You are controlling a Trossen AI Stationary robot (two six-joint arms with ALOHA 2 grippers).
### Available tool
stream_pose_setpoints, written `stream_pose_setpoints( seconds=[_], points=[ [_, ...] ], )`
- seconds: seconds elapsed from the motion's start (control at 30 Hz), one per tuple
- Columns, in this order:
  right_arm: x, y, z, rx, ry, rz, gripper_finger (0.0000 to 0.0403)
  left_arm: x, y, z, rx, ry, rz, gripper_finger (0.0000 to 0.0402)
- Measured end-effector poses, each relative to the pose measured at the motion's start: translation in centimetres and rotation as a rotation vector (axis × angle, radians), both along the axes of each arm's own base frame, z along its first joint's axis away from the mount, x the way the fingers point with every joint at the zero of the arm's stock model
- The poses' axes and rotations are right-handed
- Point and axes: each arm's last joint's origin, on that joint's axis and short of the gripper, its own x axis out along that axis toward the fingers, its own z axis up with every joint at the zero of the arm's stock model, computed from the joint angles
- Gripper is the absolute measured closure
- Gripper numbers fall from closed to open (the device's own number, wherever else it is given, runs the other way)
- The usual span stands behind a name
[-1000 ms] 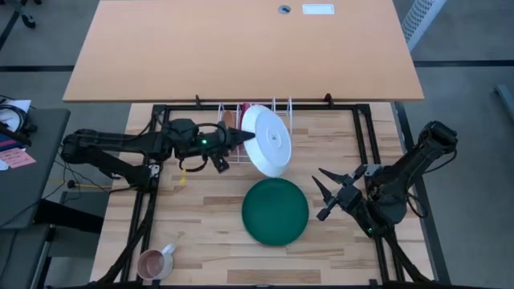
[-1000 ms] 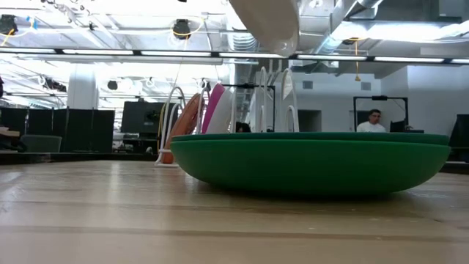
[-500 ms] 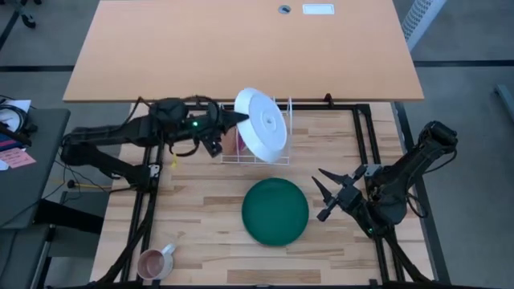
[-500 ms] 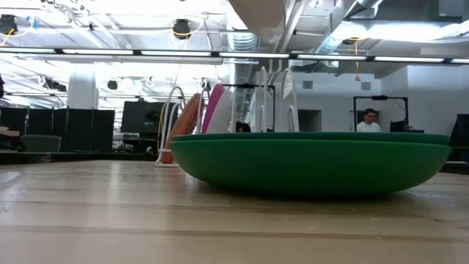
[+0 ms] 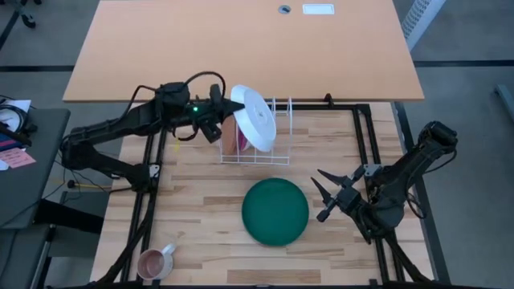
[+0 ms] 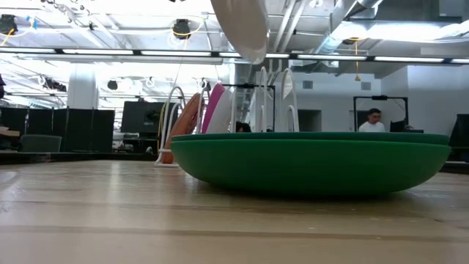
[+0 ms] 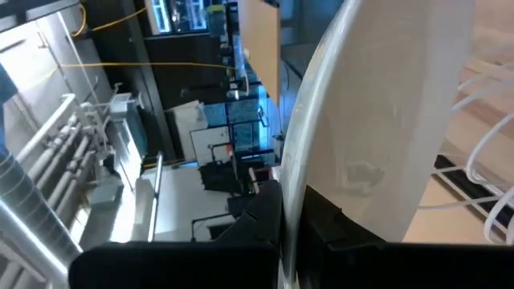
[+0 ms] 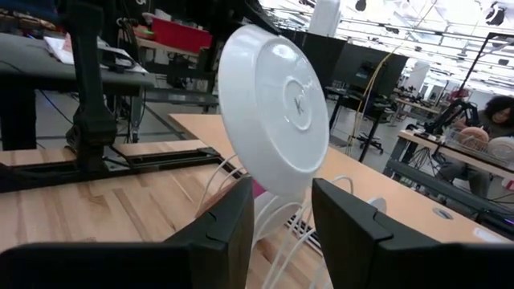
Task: Sort dishes
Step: Put the white plate in the dish rack
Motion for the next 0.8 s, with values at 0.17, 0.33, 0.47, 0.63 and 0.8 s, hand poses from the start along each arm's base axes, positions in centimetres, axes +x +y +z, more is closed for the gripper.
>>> stream_pose_setpoints(
  seconds=[0.17,0.33,0.47,0.63,0.8],
  points=[
    [0.0,0.0,0.0,0.001,-0.001,0.000,0.0270,-0.1,0.4,0.1,-0.018,-0.018,-0.012,0.0401],
    [0.0,0.0,0.0,0.006,-0.006,0.000,0.0270,-0.1,1.0,-0.4,0.015,0.042,-0.018,0.0401],
    [0.0,0.0,-0.1,0.008,-0.007,-0.001,0.0270,-0.3,1.7,-0.2,0.036,0.027,-0.062,0.0400],
    [0.0,0.0,-0.1,0.006,-0.005,-0.001,0.0270,-0.6,2.9,-0.7,-0.021,0.055,-0.096,0.0400],
    [0.0,0.0,-0.1,0.005,-0.005,0.000,0.0270,-1.2,4.2,-1.3,-0.057,0.103,-0.021,0.0400]
  ],
)
